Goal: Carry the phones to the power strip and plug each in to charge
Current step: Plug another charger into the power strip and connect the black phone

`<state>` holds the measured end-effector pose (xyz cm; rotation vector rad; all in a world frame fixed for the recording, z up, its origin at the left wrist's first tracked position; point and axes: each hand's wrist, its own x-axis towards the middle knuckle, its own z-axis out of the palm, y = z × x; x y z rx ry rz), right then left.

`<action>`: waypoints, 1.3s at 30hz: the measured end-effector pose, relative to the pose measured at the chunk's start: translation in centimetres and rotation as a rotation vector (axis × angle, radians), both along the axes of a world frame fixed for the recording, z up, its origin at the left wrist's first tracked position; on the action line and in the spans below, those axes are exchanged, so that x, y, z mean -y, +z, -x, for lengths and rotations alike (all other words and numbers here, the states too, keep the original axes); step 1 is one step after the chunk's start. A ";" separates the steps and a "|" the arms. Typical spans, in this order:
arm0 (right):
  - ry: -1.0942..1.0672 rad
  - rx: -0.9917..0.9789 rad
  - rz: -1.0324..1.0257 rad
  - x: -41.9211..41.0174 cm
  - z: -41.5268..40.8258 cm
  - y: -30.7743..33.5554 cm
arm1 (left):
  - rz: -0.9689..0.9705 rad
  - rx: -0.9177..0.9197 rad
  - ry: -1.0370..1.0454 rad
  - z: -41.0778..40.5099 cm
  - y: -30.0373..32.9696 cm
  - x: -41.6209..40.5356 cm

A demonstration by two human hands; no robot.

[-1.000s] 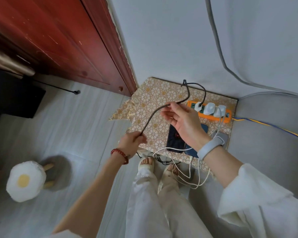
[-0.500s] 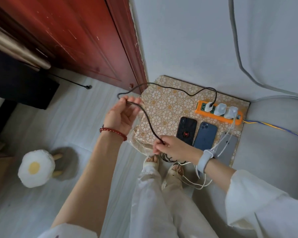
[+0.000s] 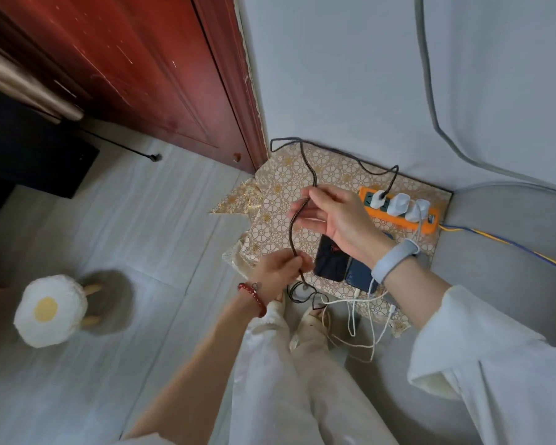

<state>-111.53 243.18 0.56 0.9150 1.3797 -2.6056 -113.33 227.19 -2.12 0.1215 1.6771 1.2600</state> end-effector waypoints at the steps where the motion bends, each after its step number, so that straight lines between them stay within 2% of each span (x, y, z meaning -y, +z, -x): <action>1: 0.022 0.026 -0.033 0.0 -0.4 -0.2 | -0.031 0.041 0.075 0.3 0.3 0.0; 4: 0.277 0.173 -0.200 1.1 -2.4 -1.3 | -0.208 0.163 0.345 2.1 1.5 0.3; 8: 0.659 0.219 -0.157 3.2 -5.1 -2.6 | -0.371 0.222 0.769 5.7 2.1 1.7; 11: 0.783 0.258 -0.359 2.8 -5.8 -3.4 | -0.349 0.221 1.005 7.6 1.6 3.6; 14: 0.807 0.309 -0.649 1.0 -6.2 -4.1 | -0.148 0.204 1.066 7.6 0.3 5.2; 16: 0.768 0.301 -0.752 0.0 -6.2 -4.2 | 0.131 0.193 0.974 7.0 -0.8 5.9; 18: 0.758 0.250 -0.784 -0.2 -5.8 -4.0 | 0.465 0.136 0.693 6.0 -1.3 5.9; 19: 0.756 0.222 -0.775 0.0 -5.5 -3.9 | 0.622 0.025 0.522 5.3 -1.4 5.7; 20: 0.758 0.197 -0.762 0.4 -5.1 -3.6 | 0.734 -0.175 0.367 4.3 -1.5 5.5; 21: 0.764 0.172 -0.749 0.9 -4.7 -3.3 | 0.716 -0.412 0.242 3.3 -1.7 5.3; 22: 0.775 0.147 -0.736 1.3 -4.3 -3.1 | 0.579 -0.618 0.116 2.2 -1.6 5.0; 23: 0.784 0.123 -0.726 1.7 -3.9 -2.8 | 0.438 -0.732 -0.042 1.4 -1.7 4.5; 25: 0.785 0.090 -0.722 2.1 -3.4 -2.2 | 0.308 -0.776 -0.336 0.4 -1.5 3.5; 26: 0.775 0.087 -0.717 2.1 -3.3 -2.0 | 0.306 -0.786 -0.393 0.4 -1.5 3.4; 28: 0.748 0.095 -0.665 1.7 -3.5 -1.7 | 0.348 -0.898 -0.303 1.2 -1.2 3.3; 31: 0.759 0.141 -0.637 0.3 -4.4 -2.0 | 0.501 -0.996 -0.008 2.5 -1.1 3.7; 34: 0.742 0.229 -0.660 -1.9 -6.1 -2.9 | 0.603 -0.806 0.418 4.4 -0.7 5.1; 35: 0.724 0.254 -0.666 -2.5 -6.6 -3.1 | 0.639 -0.763 0.482 5.0 -0.6 5.6; 37: 0.718 0.275 -0.690 -3.2 -7.4 -3.3 | 0.712 -0.785 0.366 5.6 -0.9 6.4; 39: 0.751 0.245 -0.706 -2.8 -7.1 -3.1 | 0.609 -0.878 0.087 4.7 -1.1 6.1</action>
